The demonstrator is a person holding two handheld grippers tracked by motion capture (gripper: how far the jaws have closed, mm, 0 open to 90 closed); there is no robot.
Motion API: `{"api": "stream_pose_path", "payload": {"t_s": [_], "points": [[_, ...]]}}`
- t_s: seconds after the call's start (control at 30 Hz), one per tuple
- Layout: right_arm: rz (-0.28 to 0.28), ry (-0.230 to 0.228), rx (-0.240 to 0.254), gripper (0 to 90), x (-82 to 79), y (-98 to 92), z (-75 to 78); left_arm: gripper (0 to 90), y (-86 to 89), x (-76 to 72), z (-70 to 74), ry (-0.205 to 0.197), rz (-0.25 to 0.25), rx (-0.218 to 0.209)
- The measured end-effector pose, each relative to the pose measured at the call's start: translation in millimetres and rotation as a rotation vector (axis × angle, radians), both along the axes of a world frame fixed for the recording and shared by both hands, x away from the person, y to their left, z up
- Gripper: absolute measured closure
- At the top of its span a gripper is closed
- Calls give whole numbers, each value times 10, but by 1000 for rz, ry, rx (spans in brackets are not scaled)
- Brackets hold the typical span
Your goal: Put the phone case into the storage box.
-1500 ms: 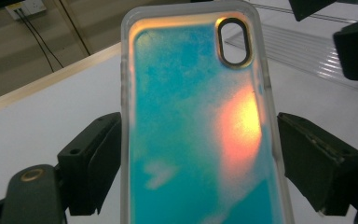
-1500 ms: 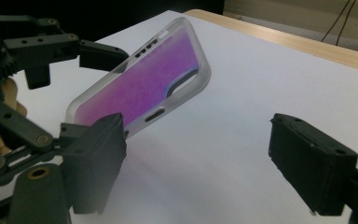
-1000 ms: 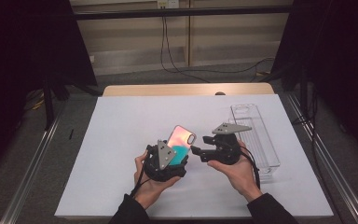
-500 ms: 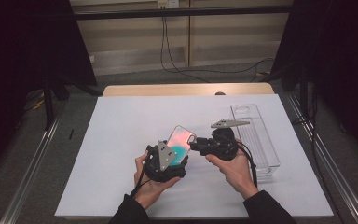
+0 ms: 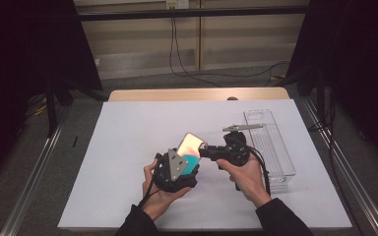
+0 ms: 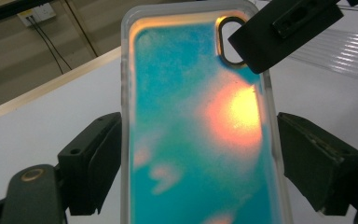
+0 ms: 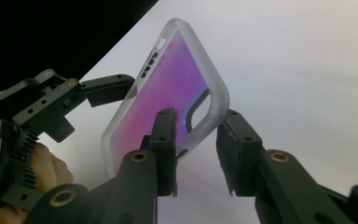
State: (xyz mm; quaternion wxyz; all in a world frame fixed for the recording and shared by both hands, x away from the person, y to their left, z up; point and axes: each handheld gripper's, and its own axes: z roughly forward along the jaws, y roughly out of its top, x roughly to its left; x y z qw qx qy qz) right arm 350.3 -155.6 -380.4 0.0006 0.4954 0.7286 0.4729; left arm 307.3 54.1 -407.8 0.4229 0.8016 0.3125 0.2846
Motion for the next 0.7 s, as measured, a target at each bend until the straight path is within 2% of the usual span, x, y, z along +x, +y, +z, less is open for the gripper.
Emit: {"api": "stream_pose_path", "payload": {"t_s": [0.23, 0.3, 0.4, 0.53, 0.63, 0.7], "points": [[-10, 15, 21, 735, 1, 3, -2, 171, -12, 15, -24, 11, 9, 12], [-9, 24, 15, 743, -1, 5, -3, 171, -19, 15, -33, 10, 6, 18], [-11, 27, 26, 763, -15, 1, 12, 171, -22, 19, -27, 12, 10, 8], [1, 38, 80, 809, -21, 9, 23, 170, 0, 58, -37, 28, 18, -6], [14, 27, 77, 814, -41, 41, 49, 166, 23, 73, -50, 33, 10, -35], [13, 24, 77, 820, -49, 42, 61, 152, 35, 92, -45, 51, 4, -52]]}}
